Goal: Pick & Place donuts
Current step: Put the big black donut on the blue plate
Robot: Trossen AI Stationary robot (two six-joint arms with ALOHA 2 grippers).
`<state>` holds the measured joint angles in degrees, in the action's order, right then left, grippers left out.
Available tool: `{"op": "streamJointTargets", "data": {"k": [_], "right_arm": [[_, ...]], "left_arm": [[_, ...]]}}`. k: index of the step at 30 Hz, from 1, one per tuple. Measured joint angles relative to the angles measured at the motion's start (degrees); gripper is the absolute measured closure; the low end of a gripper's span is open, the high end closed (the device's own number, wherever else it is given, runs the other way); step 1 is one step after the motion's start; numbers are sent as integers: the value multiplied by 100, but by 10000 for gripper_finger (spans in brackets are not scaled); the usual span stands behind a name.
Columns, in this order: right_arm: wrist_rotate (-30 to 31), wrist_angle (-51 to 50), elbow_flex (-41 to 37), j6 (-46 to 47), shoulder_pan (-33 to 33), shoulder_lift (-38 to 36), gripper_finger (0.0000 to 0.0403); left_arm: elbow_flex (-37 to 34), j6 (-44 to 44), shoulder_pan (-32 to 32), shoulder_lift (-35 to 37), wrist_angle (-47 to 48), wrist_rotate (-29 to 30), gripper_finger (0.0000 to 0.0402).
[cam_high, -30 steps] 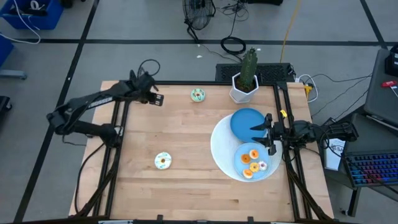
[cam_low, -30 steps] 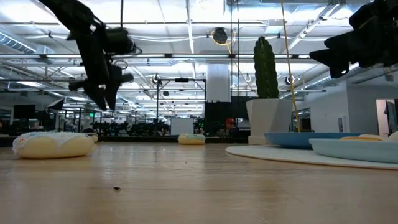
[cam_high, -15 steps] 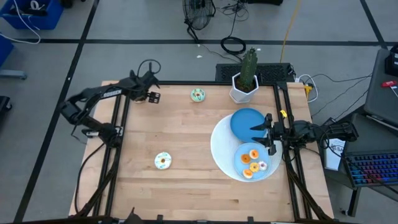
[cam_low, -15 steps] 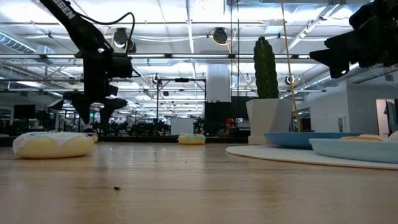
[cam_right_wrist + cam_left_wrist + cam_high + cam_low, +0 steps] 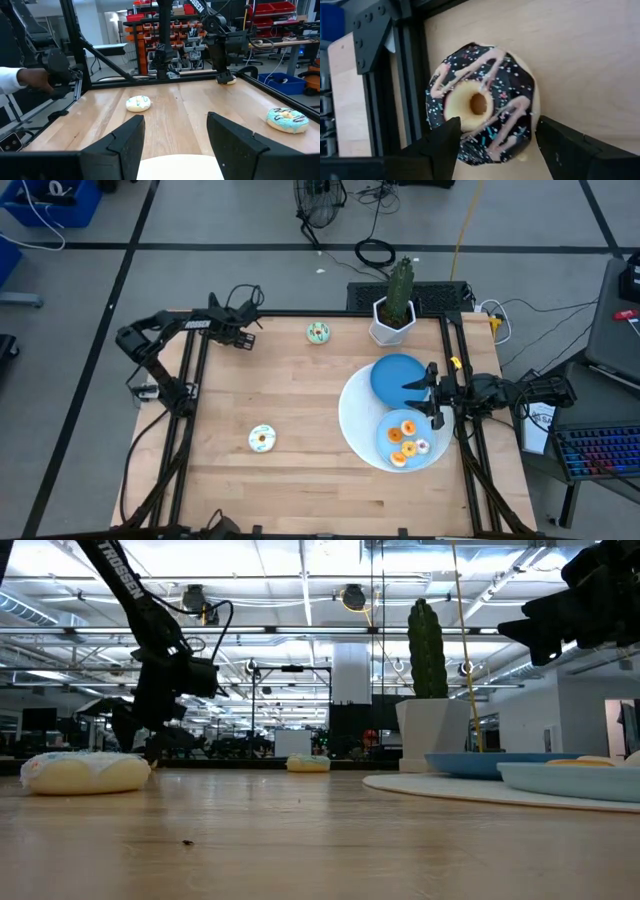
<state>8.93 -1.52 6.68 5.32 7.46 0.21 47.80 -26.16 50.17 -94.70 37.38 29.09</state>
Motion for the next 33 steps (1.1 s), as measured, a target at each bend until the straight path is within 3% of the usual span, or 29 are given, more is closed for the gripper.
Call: {"op": "streamJointTargets", "data": {"k": [10,20,27,33], "right_arm": [[0,-2,0,0,0,0,202],[0,0,0,-2,0,0,202],[0,0,0,0,1,0,202],[0,-1,0,-1,1,0,202]], "left_arm": [[34,-47,36,-21,8,-558,212],[34,295,4,-21,-33,-576,383],[32,918,-321,175,-183,-619,389],[32,1224,-1104,978,-464,-1050,388]]}}
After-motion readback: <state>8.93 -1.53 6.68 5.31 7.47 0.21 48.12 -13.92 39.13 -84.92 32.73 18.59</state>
